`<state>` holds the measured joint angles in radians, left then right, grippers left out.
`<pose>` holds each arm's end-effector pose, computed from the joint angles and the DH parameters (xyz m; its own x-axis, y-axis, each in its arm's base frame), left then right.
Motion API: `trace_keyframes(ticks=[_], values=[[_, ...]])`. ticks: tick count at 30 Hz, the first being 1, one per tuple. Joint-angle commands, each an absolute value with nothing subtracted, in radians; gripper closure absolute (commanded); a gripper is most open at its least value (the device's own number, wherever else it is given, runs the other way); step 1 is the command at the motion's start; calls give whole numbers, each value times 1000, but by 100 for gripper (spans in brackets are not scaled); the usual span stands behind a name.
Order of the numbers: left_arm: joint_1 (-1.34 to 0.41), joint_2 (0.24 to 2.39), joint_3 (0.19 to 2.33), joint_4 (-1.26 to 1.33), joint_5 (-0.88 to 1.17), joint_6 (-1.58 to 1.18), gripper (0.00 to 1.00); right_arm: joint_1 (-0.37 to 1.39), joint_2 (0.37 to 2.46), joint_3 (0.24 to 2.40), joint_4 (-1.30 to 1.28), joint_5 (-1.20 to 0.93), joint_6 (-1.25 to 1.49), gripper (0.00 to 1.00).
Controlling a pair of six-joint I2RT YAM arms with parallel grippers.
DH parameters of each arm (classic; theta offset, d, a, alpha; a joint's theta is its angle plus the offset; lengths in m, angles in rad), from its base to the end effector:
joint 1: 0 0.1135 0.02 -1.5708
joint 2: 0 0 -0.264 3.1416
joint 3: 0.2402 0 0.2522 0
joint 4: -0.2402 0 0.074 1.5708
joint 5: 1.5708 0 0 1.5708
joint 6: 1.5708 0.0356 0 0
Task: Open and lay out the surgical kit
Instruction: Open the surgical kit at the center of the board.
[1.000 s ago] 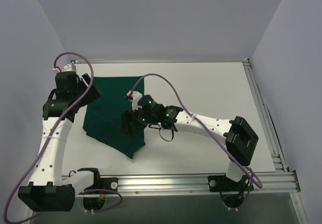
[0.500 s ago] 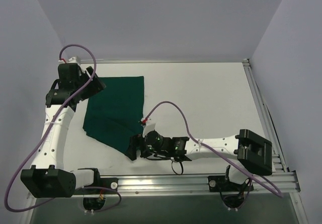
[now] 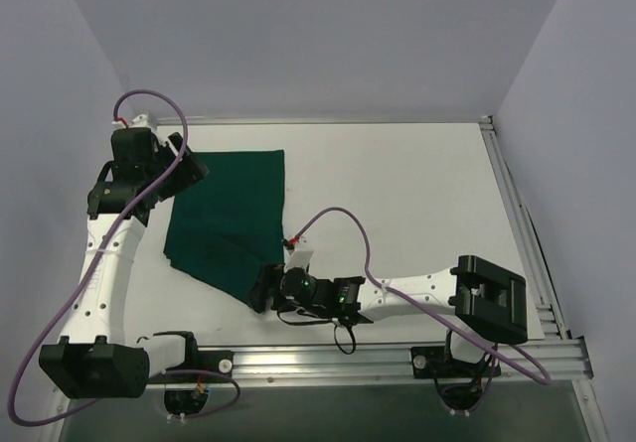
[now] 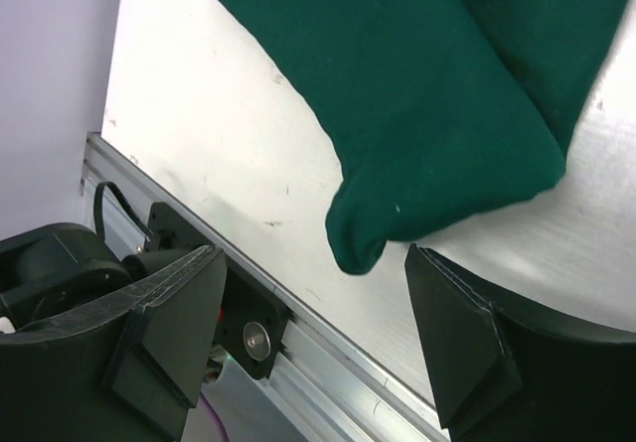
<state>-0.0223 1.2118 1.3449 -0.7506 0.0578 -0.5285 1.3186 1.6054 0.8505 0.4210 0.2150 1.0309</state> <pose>0.2513 -0.0077 0.3892 -0.5349 -0.4916 -0.6872 -0.2320 0.8675 -0.4400 0.0951 0.3384 0.2175 -0.8104 0.2134 -0.5456 -0.3903 0.4979 0.7744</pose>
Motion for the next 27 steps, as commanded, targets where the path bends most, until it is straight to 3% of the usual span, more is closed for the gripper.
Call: trace_keyframes(ticks=[1,14,27], values=[[-15,1187,1347,-730,49,-509,26,1354,1582,842,362,285,1106,26],[-14,1198,1350,-721,81,-517,25,1394,1651,897,308,370,1180,35],[-15,1201,1347,-719,95,-508,25,1353,1769,977,359,319,1169,38]])
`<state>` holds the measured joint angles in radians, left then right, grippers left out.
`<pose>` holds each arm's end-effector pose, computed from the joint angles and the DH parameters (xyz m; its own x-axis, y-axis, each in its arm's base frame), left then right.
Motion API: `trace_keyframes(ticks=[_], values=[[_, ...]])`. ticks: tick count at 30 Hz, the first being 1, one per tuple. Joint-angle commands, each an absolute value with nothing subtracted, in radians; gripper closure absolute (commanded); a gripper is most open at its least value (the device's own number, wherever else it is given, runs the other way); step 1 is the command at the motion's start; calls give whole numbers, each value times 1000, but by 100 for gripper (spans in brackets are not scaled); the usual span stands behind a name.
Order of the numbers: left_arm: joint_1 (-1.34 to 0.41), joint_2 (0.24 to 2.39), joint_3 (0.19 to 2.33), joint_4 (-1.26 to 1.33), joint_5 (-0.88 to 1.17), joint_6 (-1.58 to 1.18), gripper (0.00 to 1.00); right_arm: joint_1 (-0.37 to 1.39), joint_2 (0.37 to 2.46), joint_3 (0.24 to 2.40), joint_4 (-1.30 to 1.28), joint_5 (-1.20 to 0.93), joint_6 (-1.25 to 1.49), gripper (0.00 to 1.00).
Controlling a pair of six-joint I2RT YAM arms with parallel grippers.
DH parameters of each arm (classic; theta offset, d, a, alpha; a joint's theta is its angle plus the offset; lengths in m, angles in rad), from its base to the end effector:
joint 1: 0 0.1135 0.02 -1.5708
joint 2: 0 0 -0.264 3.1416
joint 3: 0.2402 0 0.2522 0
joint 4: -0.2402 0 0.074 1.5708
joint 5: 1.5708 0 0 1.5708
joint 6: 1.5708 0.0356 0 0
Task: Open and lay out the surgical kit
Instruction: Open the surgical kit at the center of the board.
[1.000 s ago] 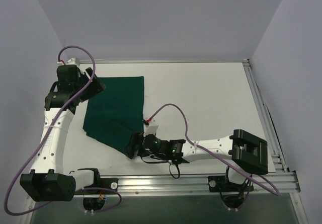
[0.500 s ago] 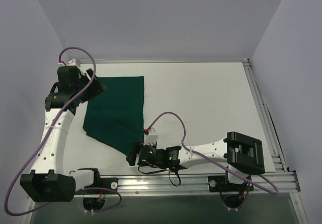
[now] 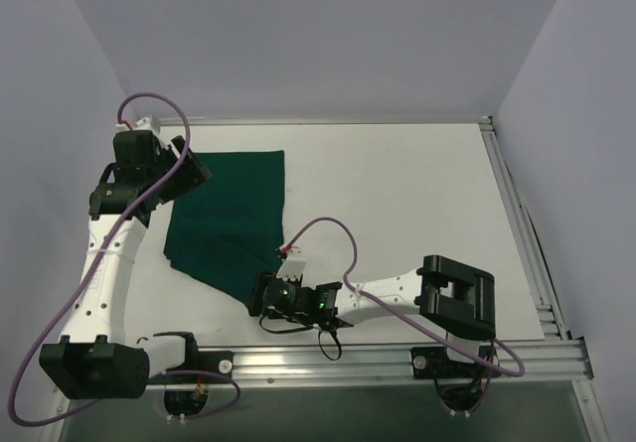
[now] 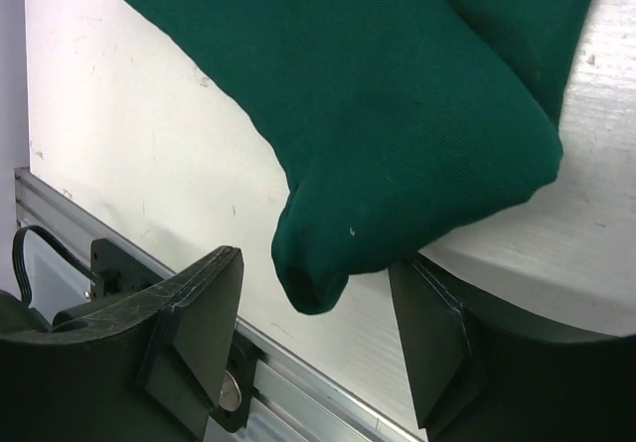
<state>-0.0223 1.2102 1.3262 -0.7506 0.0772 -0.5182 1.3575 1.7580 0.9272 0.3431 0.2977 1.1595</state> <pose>0.2513 -0.0084 0.3836 -0.5567 -0.4815 -0.6769 -0.2203 0.8713 -0.4386 0.0894 0.3634 0.1818 -0.8458 0.2345 -0.4792 -0.2607 0.6019 0.7548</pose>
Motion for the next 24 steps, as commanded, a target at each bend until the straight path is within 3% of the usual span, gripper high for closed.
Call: trace_keyframes(ticks=[1,6,12,14,17,24], values=[[-15,1201,1344,-719,95,-508,25,1353,1775,980,356,319,1166,40],[-15,1201,1338,-713,98,-512,25,1351,1816,1008,360,298,1160,46],[-15,1198,1339,-724,83,-503,25,1351,1824,986,351,256,1158,67],[-15,1195,1333,-724,77,-503,25,1351,1816,977,348,238,1146,80],[-15,1190,1324,-719,86,-508,25,1351,1786,959,356,212,1105,89],[-15,1175,1316,-716,86,-476,25,1341,1686,885,374,62,902,89]])
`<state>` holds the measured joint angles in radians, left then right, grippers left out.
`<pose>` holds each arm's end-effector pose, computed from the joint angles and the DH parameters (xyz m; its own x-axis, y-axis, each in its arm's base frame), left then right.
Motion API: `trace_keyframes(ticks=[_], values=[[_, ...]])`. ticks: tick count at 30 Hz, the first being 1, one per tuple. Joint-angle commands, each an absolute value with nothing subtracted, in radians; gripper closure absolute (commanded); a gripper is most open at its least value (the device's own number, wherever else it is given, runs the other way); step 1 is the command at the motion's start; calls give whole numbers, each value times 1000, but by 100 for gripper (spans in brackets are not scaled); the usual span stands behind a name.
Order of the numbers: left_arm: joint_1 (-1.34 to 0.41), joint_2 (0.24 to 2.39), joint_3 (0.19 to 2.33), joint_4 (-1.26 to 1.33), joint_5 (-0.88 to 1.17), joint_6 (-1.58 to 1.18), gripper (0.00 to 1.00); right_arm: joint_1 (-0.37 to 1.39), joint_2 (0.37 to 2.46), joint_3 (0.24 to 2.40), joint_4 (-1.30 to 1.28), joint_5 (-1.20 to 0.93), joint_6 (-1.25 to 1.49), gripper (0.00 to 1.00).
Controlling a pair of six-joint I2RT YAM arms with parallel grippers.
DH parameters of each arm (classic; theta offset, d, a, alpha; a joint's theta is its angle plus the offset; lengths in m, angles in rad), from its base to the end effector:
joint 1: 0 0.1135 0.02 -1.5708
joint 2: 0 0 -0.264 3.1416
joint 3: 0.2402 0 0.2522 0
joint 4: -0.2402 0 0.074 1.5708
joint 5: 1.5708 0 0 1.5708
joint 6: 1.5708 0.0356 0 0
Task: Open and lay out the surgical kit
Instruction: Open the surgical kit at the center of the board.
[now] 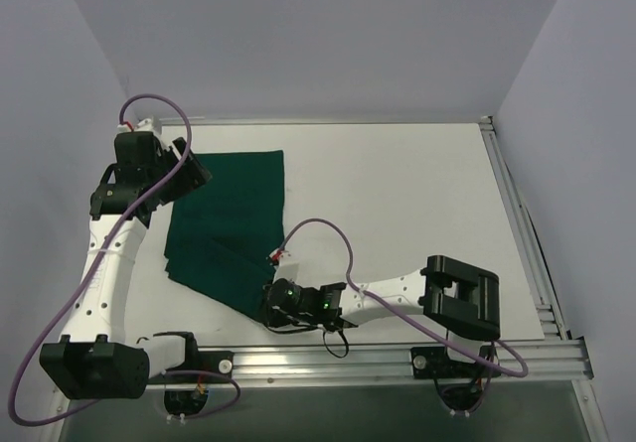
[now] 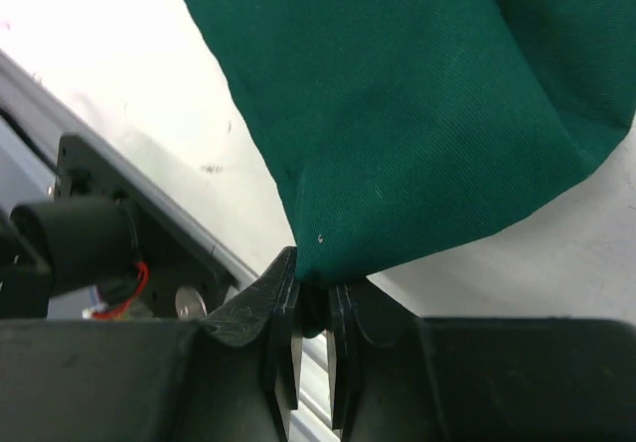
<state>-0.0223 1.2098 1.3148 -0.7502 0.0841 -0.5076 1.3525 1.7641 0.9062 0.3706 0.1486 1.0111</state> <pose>0.2514 -0.0086 0.3800 -0.5688 -0.4718 -0.6737 -0.2142 0.8758 -0.4325 0.0859 0.3628 0.1754 -0.8480 0.0470 -0.5279 -0.4116 0.5689 0.7120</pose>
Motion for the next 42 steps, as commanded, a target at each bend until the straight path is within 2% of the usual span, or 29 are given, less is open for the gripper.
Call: trace_keyframes(ticks=[1,8,20,21,23,25,27,28,36,42], values=[[-15,1175,1312,-715,86,-472,25,1335,1686,879,368,40,866,89],[-12,1170,1279,-701,83,-482,26,1313,1726,804,408,-168,749,87],[-6,1200,1267,-698,66,-492,26,1292,1832,758,517,-413,732,84],[-6,1204,1269,-696,66,-491,26,1292,1830,755,520,-413,732,80],[-6,1218,1270,-695,66,-492,26,1292,1818,756,512,-407,724,78],[-6,1226,1270,-690,69,-494,26,1293,1790,762,482,-362,713,63],[-5,1230,1270,-683,69,-499,26,1292,1772,784,425,-303,706,42],[-6,1232,1267,-678,74,-500,26,1287,1752,796,398,-278,693,38],[-5,1239,1269,-660,60,-491,26,1192,1551,917,85,-23,612,21],[-6,1285,1272,-658,61,-492,26,1004,1492,1014,9,23,463,18]])
